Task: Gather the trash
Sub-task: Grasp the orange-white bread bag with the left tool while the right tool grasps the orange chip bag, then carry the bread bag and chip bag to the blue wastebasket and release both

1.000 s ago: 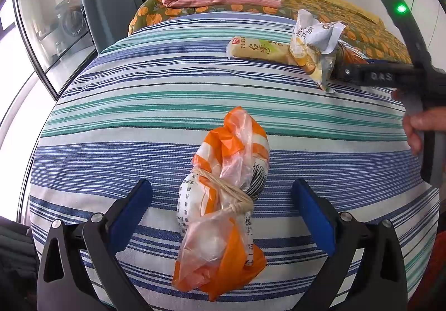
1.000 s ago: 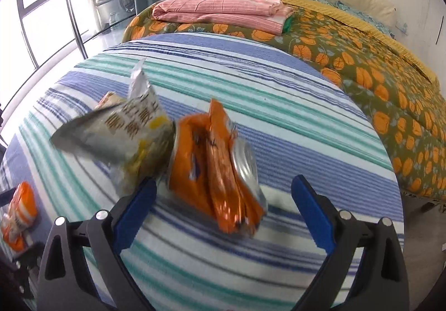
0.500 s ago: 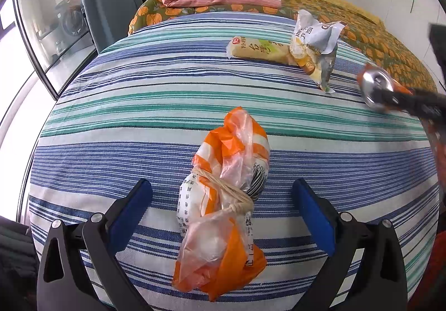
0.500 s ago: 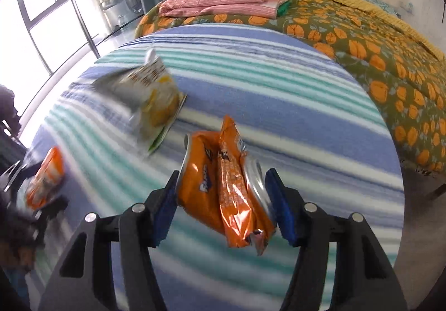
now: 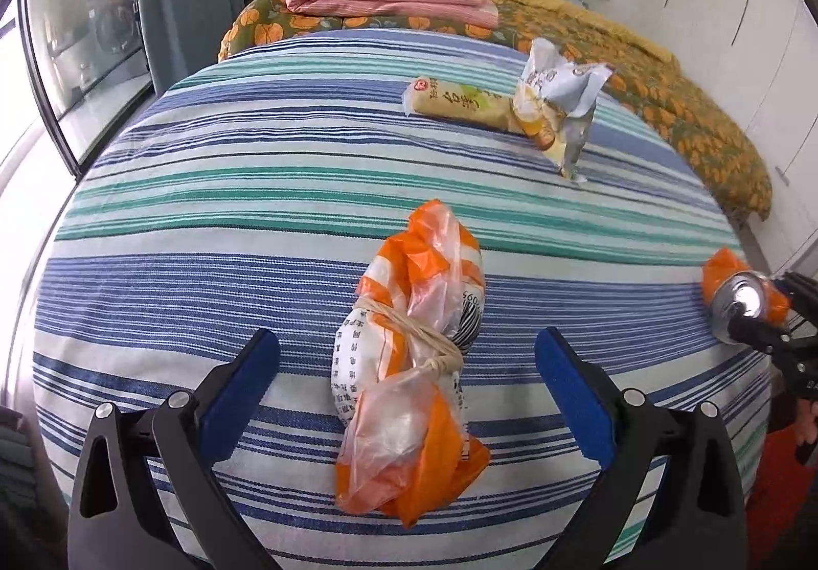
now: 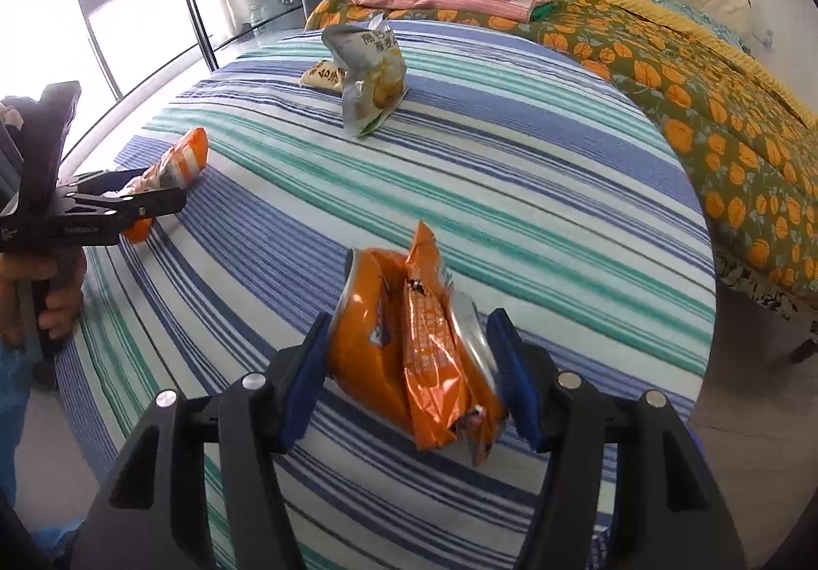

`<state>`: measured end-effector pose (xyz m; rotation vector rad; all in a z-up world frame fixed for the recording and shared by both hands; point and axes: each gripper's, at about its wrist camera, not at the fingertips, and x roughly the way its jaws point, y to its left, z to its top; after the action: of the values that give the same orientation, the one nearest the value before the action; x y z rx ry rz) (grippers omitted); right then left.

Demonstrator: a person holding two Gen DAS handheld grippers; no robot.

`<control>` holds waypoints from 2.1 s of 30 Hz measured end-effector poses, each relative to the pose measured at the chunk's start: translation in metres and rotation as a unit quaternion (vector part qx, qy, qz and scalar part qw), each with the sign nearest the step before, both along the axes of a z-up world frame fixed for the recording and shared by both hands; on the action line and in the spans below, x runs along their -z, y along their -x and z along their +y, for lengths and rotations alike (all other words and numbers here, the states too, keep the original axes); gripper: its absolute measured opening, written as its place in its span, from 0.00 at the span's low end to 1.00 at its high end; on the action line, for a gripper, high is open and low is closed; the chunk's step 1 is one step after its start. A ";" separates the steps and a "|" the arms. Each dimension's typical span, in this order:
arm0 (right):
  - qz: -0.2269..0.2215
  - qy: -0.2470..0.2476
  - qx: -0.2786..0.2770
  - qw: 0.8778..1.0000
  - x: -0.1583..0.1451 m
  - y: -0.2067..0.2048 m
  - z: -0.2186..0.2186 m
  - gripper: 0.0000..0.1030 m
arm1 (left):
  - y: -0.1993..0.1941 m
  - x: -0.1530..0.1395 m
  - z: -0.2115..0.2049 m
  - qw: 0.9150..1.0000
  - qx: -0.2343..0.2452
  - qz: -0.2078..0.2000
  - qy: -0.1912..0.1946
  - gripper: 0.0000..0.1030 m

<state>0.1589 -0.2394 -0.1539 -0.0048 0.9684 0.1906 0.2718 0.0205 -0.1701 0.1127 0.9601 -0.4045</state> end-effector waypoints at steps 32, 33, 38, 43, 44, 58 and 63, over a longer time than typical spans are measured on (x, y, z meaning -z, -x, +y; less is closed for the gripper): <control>-0.030 -0.176 0.182 0.967 -0.036 0.124 -0.203 0.58 | 0.161 -0.061 -0.238 0.974 0.207 0.012 0.096 0.45; -0.025 -0.169 0.198 0.965 -0.030 0.131 -0.217 0.58 | 0.166 -0.059 -0.250 0.971 0.216 0.016 0.097 0.45; -0.003 -0.150 0.251 0.956 0.004 0.149 -0.262 0.58 | 0.194 -0.036 -0.323 0.962 0.258 0.041 0.083 0.45; 0.016 -0.161 0.299 0.941 0.041 0.159 -0.303 0.58 | 0.195 0.012 -0.380 0.960 0.262 0.077 0.058 0.45; 0.017 -0.165 0.304 0.938 0.047 0.160 -0.309 0.58 | 0.194 0.021 -0.387 0.960 0.260 0.082 0.054 0.45; 0.037 -0.189 0.323 0.927 0.083 0.164 -0.339 0.58 | 0.189 0.064 -0.429 0.965 0.251 0.069 0.005 0.45; 0.046 -0.192 0.326 0.925 0.090 0.160 -0.343 0.58 | 0.193 0.069 -0.439 0.965 0.255 0.057 -0.009 0.45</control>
<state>-0.0013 -0.5824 -0.2439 0.6857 0.9649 -0.2406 0.0790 -0.4187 -0.2391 0.3609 1.0437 -0.8846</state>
